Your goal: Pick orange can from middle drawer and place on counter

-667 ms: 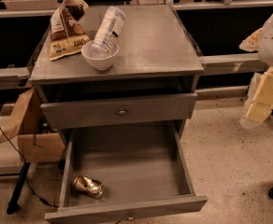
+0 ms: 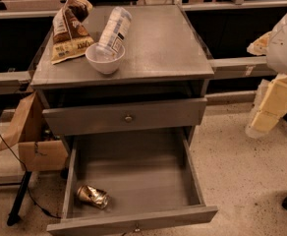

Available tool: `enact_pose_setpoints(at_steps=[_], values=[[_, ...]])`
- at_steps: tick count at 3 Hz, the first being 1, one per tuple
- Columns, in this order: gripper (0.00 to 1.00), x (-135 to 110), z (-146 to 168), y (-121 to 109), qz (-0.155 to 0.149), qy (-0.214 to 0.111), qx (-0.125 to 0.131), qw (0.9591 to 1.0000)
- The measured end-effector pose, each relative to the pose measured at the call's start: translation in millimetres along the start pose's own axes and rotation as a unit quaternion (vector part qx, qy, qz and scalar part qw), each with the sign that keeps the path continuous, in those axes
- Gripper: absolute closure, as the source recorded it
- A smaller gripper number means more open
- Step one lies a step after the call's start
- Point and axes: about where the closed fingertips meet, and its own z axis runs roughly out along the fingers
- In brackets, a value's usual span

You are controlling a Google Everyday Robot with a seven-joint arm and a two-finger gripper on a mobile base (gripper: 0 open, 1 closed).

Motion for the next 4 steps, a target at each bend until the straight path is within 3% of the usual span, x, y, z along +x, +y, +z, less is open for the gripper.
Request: enact_pose_setpoints(at_steps=[1, 2, 3, 4], values=[[0.00, -37.7, 13.5, 23.9, -0.006, -0.042, 0.005, 0.9991], [0.00, -105.8, 69.0, 70.1, -0.030, -0.087, -0.013, 0.9957], [0.00, -161.3, 156.1, 120.9, -0.053, -0.104, -0.060, 0.9913], [0.00, -197.5, 251.3, 174.7, -0.076, -0.095, -0.100, 0.9876]])
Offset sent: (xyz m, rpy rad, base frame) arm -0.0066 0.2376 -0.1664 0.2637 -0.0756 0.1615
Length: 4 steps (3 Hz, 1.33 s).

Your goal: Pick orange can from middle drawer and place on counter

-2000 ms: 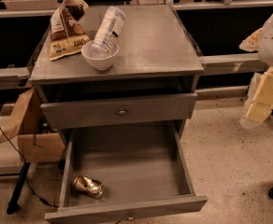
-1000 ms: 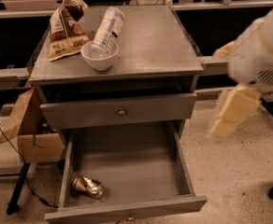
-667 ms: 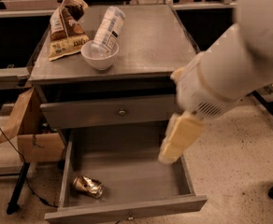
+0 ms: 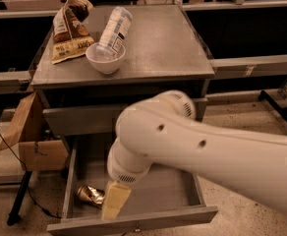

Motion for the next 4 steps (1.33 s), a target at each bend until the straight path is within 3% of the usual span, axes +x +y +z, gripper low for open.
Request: enact_pose_setpoints(at_steps=[1, 3, 4], values=[[0.00, -3.4, 15.2, -5.2, 0.018, -0.008, 0.017, 0.9997], [0.00, -5.2, 9.1, -3.3, 0.023, -0.008, 0.027, 0.9993], [0.00, -9.6, 35.3, -8.0, 0.031, -0.008, 0.037, 0.9988]])
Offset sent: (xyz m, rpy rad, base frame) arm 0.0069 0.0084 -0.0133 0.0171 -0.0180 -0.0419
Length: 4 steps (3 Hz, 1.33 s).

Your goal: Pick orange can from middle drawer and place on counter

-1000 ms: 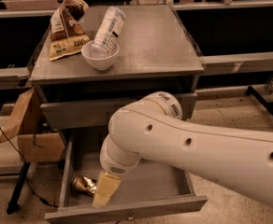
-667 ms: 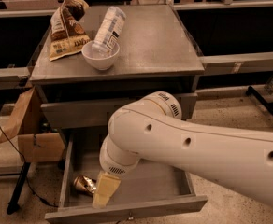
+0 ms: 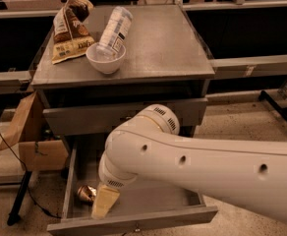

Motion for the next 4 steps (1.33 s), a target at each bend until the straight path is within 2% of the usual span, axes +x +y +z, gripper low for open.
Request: enact_pose_setpoints(at_steps=[2, 3, 4], values=[[0.00, -3.6, 170.2, -28.2, 0.020, 0.007, -0.024, 0.9995], [0.00, -10.4, 253.9, -39.0, 0.024, 0.031, -0.033, 0.9987], [0.00, -12.6, 285.7, -21.0, 0.009, 0.046, -0.046, 0.9978]])
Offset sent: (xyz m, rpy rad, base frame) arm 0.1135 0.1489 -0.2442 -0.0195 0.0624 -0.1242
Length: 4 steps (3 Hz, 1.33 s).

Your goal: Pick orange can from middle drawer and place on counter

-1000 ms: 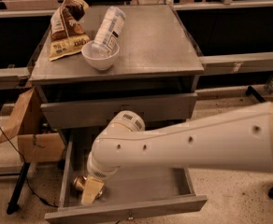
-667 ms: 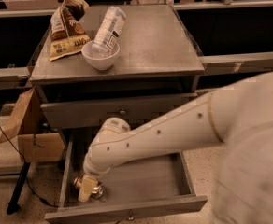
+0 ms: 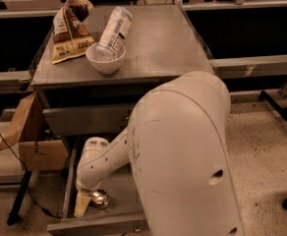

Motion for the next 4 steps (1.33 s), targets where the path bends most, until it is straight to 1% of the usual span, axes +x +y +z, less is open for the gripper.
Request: enact_pose_setpoints(at_steps=[1, 2, 3, 4], values=[[0.00, 0.0, -0.1, 0.1, 0.000, 0.000, 0.000, 1.0000], [0.00, 0.4, 6.7, -2.7, 0.006, -0.020, -0.002, 0.9998], [0.00, -0.1, 16.4, -16.1, 0.015, -0.038, 0.005, 0.9991], [0.00, 6.8, 33.0, -30.9, 0.028, -0.055, 0.010, 0.9981]])
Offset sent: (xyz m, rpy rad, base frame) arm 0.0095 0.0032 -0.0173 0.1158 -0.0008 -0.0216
